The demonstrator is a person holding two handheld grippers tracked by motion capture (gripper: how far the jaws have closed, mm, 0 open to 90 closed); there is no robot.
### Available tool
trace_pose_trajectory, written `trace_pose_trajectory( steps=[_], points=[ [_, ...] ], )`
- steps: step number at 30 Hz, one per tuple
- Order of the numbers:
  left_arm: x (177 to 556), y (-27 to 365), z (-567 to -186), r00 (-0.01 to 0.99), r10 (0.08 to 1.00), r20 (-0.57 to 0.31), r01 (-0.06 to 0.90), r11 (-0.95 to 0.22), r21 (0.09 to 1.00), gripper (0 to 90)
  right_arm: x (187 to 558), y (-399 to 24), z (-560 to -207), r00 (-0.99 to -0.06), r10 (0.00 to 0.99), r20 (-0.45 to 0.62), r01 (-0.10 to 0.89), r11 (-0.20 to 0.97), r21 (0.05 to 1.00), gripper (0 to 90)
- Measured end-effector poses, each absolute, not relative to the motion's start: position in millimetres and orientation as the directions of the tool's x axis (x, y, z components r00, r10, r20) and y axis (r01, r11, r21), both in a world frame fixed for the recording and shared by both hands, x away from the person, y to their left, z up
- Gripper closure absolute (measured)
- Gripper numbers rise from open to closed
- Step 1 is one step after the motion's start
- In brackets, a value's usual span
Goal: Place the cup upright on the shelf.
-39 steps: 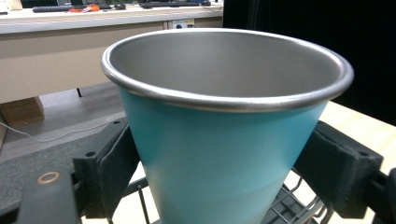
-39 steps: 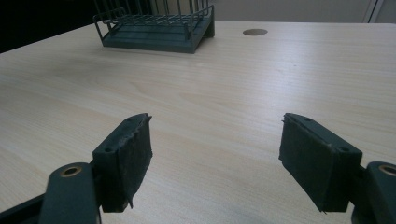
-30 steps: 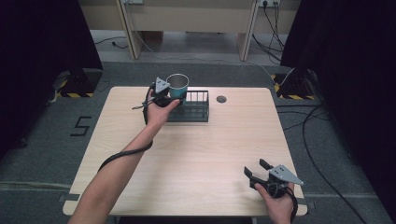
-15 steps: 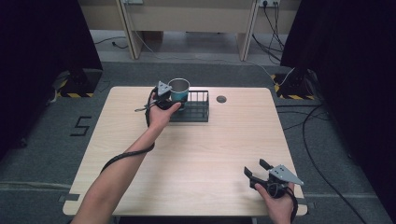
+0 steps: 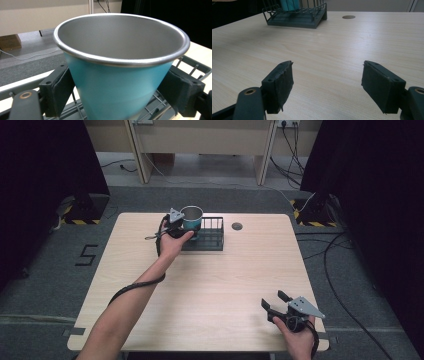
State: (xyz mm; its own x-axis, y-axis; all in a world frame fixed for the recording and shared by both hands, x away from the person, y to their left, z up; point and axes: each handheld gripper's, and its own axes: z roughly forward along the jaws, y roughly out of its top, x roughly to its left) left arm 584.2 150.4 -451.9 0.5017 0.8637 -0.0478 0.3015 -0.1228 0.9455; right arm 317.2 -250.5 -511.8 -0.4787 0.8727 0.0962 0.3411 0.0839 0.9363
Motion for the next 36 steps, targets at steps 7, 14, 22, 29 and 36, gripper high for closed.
trace_pose_trajectory(
  steps=[7, 14, 22, 29, 36],
  points=[
    [584, 150, -452, 0.506, 0.862, -0.037, 0.305, -0.138, 0.942, 16.1, 317, -250, -512, -0.479, 0.873, 0.096, 0.342, 0.085, 0.936, 25.9],
    [584, 150, -452, 0.504, 0.863, -0.040, 0.310, -0.138, 0.941, 16.1, 317, -250, -512, -0.481, 0.872, 0.093, 0.342, 0.089, 0.935, 25.9],
    [581, 149, -448, 0.501, 0.865, -0.026, 0.299, -0.145, 0.943, 14.3, 317, -250, -512, -0.482, 0.871, 0.094, 0.343, 0.089, 0.935, 25.9],
    [576, 153, -444, 0.511, 0.859, -0.026, 0.291, -0.145, 0.946, 14.3, 317, -249, -512, -0.484, 0.871, 0.091, 0.343, 0.093, 0.935, 25.9],
    [570, 158, -437, 0.521, 0.853, -0.021, 0.276, -0.145, 0.950, 14.3, 317, -249, -512, -0.482, 0.871, 0.093, 0.346, 0.091, 0.934, 25.9]
  ],
)
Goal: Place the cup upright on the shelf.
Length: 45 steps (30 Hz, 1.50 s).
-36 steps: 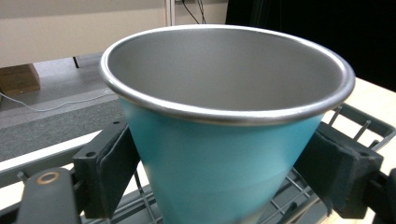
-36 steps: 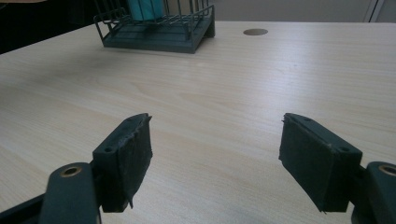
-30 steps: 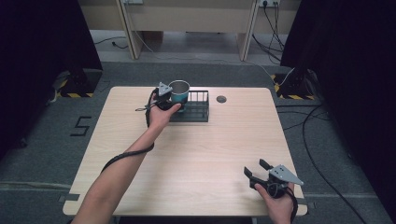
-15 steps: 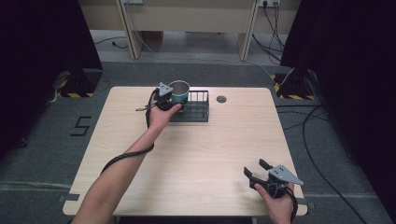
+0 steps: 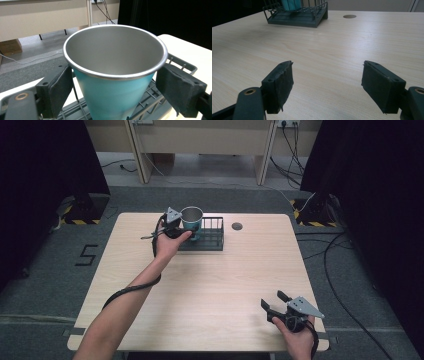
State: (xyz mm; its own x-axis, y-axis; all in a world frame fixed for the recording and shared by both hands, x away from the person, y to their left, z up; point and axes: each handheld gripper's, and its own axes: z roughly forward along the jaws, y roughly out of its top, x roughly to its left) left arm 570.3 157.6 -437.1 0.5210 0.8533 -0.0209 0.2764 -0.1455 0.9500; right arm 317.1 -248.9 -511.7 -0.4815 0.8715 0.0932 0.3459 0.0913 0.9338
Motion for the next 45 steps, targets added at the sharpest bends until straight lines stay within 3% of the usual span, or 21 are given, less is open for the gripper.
trace_pose_trajectory(
  steps=[18, 45],
  points=[
    [553, 172, -431, 0.532, 0.847, -0.019, 0.259, -0.141, 0.956, 14.3, 317, -249, -512, -0.482, 0.872, 0.089, 0.346, 0.096, 0.933, 25.9],
    [493, 220, -436, 0.546, 0.837, -0.011, 0.221, -0.132, 0.966, 14.3, 317, -248, -511, -0.480, 0.873, 0.081, 0.347, 0.104, 0.932, 25.8]
  ],
)
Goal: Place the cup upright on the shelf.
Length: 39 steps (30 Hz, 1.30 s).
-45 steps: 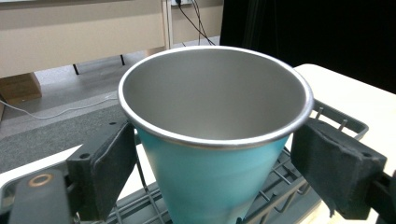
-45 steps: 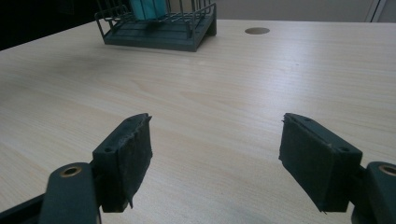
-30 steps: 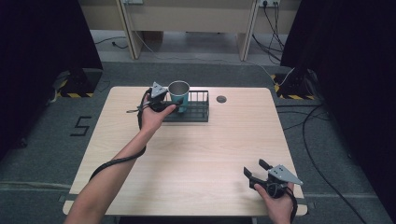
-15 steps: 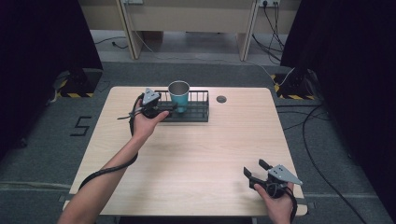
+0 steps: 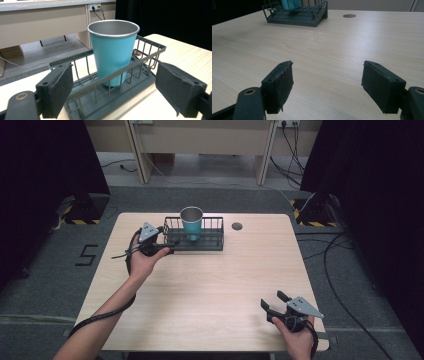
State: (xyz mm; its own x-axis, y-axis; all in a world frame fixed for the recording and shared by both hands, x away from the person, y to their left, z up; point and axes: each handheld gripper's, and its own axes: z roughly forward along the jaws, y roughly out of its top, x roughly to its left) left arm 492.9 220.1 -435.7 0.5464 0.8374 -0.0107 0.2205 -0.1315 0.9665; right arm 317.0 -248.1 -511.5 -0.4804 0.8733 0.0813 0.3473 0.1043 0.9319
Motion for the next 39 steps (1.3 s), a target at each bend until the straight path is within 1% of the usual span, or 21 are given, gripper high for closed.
trace_pose_trajectory(
  steps=[22, 39],
  points=[
    [433, 260, -454, 0.537, 0.844, -0.009, 0.227, -0.134, 0.965, 14.4, 317, -248, -512, -0.478, 0.875, 0.079, 0.345, 0.104, 0.933, 25.7],
    [388, 301, -470, 0.500, 0.866, -0.003, 0.246, -0.139, 0.959, 14.4, 317, -247, -511, -0.474, 0.876, 0.084, 0.352, 0.102, 0.930, 25.7]
  ],
)
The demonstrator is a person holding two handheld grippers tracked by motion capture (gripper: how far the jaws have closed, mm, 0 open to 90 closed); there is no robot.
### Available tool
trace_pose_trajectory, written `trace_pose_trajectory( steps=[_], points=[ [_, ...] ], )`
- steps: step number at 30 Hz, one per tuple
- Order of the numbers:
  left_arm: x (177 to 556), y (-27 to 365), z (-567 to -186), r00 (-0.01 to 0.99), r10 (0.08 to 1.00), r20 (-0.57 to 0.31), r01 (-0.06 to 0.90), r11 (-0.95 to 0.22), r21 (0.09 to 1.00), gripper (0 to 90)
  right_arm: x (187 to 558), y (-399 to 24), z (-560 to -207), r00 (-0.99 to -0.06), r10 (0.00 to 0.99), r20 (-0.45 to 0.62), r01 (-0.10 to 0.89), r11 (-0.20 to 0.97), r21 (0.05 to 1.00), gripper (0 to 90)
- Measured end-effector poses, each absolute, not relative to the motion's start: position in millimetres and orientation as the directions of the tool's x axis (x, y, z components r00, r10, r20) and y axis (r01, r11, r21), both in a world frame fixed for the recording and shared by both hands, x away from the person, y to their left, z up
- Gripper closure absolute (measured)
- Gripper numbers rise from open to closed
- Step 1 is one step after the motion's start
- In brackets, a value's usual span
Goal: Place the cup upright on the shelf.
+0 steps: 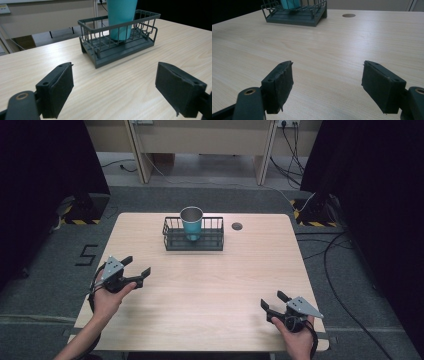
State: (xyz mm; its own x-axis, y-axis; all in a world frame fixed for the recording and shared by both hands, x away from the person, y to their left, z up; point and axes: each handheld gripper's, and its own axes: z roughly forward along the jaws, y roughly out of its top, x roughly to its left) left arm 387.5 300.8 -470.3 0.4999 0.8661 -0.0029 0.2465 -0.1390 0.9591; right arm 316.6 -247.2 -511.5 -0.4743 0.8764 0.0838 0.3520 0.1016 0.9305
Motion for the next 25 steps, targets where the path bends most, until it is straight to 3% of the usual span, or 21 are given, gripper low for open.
trace_pose_trajectory(
  steps=[18, 25],
  points=[
    [361, 312, -502, 0.468, 0.882, -0.059, 0.303, -0.098, 0.948, 14.4, 317, -247, -512, -0.476, 0.876, 0.077, 0.350, 0.108, 0.931, 25.7],
    [358, 315, -502, 0.460, 0.888, -0.032, 0.281, -0.111, 0.953, 14.5, 317, -247, -512, -0.488, 0.870, 0.071, 0.343, 0.116, 0.932, 25.8]
  ],
)
